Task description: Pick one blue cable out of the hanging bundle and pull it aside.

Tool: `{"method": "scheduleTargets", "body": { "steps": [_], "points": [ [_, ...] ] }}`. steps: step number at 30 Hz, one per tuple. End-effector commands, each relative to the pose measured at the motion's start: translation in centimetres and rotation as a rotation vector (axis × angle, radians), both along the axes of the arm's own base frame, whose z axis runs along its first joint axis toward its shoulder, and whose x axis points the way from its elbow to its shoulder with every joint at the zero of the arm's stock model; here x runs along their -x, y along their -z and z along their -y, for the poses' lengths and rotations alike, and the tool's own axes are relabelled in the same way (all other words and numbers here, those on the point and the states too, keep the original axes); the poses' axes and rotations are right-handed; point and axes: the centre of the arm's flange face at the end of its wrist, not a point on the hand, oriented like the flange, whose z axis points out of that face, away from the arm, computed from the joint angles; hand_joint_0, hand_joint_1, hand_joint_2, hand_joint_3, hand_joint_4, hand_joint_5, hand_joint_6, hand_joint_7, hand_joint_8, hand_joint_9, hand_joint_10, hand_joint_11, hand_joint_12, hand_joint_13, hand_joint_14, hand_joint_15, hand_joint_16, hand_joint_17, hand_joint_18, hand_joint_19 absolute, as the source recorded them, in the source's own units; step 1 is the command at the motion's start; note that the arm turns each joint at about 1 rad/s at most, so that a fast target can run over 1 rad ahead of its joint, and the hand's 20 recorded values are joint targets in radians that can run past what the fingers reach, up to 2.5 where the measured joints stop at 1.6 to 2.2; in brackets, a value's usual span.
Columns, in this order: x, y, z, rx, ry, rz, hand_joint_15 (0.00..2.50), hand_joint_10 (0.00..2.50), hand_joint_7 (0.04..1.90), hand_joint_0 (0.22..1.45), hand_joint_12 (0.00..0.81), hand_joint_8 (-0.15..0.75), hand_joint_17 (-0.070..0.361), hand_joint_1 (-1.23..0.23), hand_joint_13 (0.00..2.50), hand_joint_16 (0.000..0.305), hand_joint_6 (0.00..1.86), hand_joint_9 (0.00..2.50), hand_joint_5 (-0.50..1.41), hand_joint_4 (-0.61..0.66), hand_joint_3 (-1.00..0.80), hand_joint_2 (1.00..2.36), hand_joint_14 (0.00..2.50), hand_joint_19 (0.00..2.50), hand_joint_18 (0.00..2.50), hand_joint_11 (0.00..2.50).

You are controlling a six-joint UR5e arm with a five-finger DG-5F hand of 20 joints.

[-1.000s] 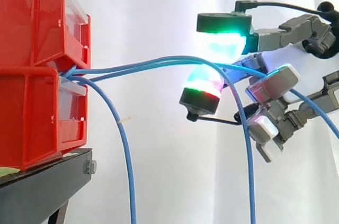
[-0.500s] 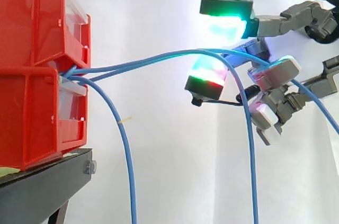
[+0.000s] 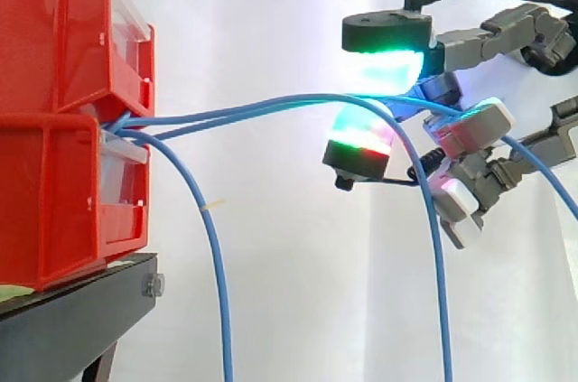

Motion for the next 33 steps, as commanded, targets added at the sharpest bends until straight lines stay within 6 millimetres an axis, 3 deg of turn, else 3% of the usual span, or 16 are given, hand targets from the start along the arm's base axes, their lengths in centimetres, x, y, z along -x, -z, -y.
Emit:
{"method": "scheduleTargets", "body": {
  "steps": [1, 12, 29, 33],
  "points": [
    [0.0, 0.0, 0.1, 0.0, 0.001, -0.001, 0.59, 0.03, 1.05, 0.57, 0.331, 0.294, 0.128, -0.73, 1.11, 0.057, 0.89, 1.42, -0.07, 0.02, -0.18, 1.01, 0.02, 0.5, 0.92, 0.82],
    [0.0, 0.0, 0.1, -0.004, 0.002, 0.0, 0.62, 0.03, 0.99, 0.59, 0.292, 0.26, 0.109, -0.78, 1.05, 0.048, 0.91, 1.34, -0.1, 0.04, -0.28, 1.02, 0.02, 0.52, 0.83, 0.86],
    [0.8, 1.0, -0.3, -0.098, 0.039, -0.043, 0.62, 0.03, 1.0, 0.57, 0.297, 0.256, 0.11, -0.7, 1.06, 0.049, 0.9, 1.36, -0.09, 0.03, -0.36, 1.01, 0.03, 0.53, 0.83, 0.86],
    [0.9, 1.0, -0.3, -0.102, 0.04, -0.049, 0.61, 0.03, 1.0, 0.58, 0.296, 0.255, 0.108, -0.76, 1.06, 0.048, 0.9, 1.35, -0.1, 0.04, -0.41, 1.01, 0.03, 0.53, 0.83, 0.85]
  ]
}}
